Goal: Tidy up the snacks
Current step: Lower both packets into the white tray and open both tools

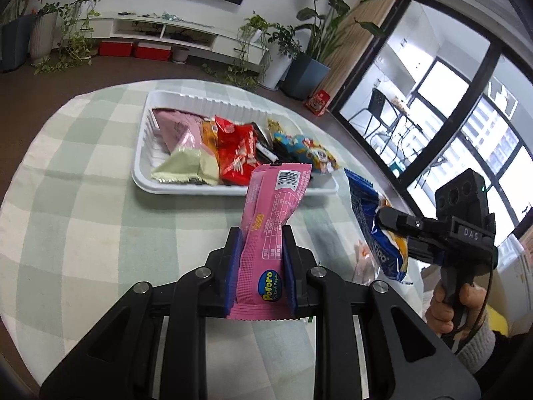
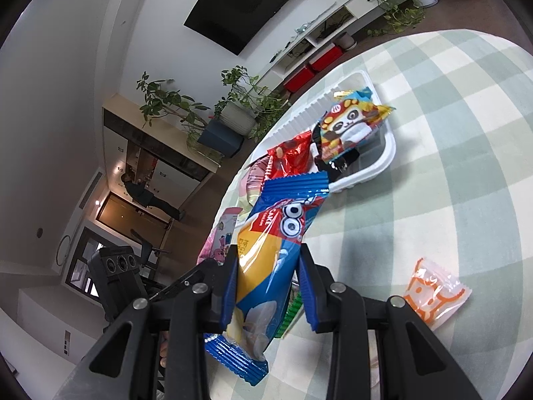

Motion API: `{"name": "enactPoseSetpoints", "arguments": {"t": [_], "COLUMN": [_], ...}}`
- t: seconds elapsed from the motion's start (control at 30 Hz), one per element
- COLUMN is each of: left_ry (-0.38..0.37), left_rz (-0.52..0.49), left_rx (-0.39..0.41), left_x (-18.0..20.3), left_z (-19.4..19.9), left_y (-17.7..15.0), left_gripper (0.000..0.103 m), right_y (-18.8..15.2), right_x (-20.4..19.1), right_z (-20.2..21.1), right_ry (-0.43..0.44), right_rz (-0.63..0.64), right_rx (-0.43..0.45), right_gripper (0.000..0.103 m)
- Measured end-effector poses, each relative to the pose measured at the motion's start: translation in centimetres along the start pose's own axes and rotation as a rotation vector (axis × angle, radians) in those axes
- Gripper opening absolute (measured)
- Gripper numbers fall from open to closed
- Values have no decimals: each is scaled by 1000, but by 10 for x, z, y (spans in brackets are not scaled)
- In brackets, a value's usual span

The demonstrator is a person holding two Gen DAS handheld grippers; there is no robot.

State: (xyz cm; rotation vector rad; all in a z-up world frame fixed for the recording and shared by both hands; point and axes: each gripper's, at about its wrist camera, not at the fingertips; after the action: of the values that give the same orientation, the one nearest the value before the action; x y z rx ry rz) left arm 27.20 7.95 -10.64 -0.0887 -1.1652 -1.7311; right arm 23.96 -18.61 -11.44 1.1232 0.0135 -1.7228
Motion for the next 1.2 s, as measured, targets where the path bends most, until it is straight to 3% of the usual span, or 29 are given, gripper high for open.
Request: {"name": "enactPoseSetpoints", "arguments": {"t": [0.3,0.67,0.97,1.2], "left_ry": [-1,37,139,216], "left_rz": [52,124,45,-54], "left_rx": [46,61,44,53], "left_x": [-11,-41,-36,-21], "left_z": [-3,-34,-67,-74], "left_y": [40,83,92,95], "left_gripper": [20,21,24,24], "right_y": [33,89,99,92], "right_x": [-12,-31,-39,-49], "right_z": [-6,-58,-97,-87], "right_ry": [-17,-96,-260,-292], "right_rz": [60,175,342,414], "right_rx": [22,15,26,94], "right_gripper": [36,36,39,48]}}
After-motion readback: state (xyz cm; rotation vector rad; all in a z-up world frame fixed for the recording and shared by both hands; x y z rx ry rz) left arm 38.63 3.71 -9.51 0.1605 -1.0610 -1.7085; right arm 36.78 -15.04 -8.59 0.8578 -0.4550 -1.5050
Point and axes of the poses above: each gripper's, at about its wrist camera, not at the fingertips, and z roughly against the way its jaws point, x to its right, y to its top, and after that the axes turned 11 degrees about -y, right-handed
